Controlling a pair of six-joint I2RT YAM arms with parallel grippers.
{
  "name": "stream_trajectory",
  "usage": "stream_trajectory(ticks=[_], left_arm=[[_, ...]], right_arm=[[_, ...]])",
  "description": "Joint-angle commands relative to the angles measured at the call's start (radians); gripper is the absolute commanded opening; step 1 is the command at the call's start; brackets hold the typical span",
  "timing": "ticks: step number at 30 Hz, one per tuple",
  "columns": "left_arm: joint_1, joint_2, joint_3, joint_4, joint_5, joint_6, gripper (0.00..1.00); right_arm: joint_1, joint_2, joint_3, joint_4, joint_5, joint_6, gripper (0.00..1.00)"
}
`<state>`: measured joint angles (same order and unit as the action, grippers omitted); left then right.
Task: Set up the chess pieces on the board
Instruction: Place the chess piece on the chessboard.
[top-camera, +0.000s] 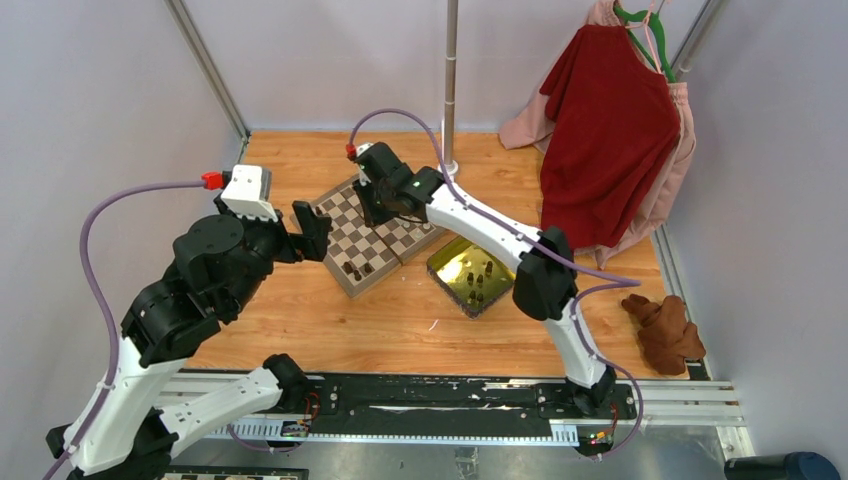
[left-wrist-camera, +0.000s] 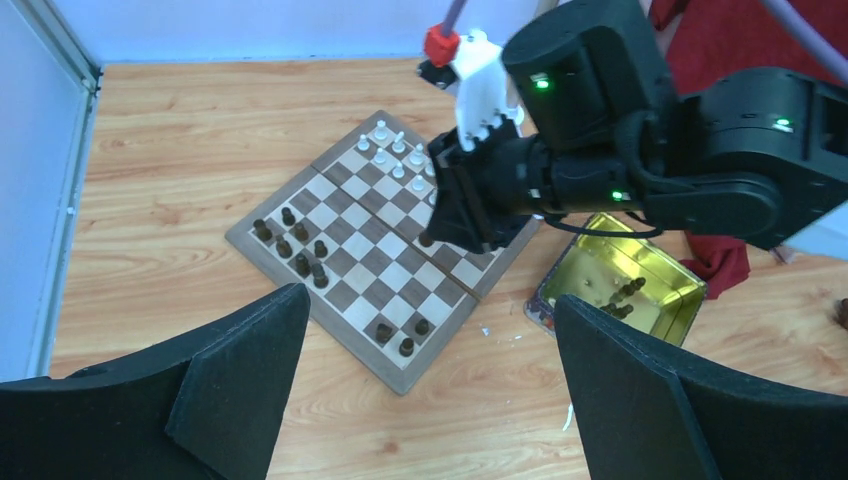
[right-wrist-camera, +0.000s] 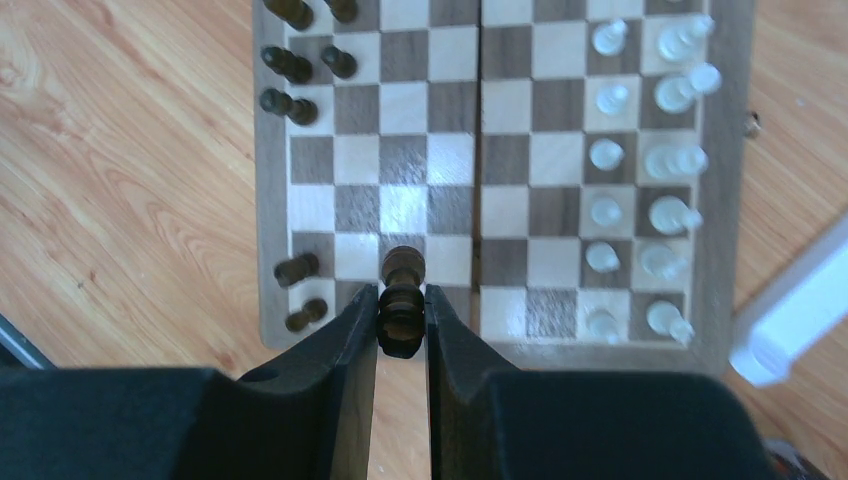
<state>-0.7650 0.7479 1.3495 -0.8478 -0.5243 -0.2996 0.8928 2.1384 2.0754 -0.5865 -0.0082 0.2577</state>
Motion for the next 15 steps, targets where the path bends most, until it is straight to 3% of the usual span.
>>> stream_trajectory(ticks=[1, 8, 15], left_arm=[[0.006, -0.015, 0.024, -0.027, -0.015, 0.005, 0.99], [0.006, -0.029, -0.002, -0.030, -0.016, 0.015, 0.99], [0.006, -0.030, -0.030, -0.027, -0.015, 0.029, 0.99]], right_arm=[[0.032, 0.131, 0.187, -0.108, -0.005, -0.023, 0.00], [0.052, 0.272, 0.351, -0.156, -0.024, -0.020, 0.00], [0.063, 0.323, 0.354, -0.157, -0.008, -0.030, 0.01]])
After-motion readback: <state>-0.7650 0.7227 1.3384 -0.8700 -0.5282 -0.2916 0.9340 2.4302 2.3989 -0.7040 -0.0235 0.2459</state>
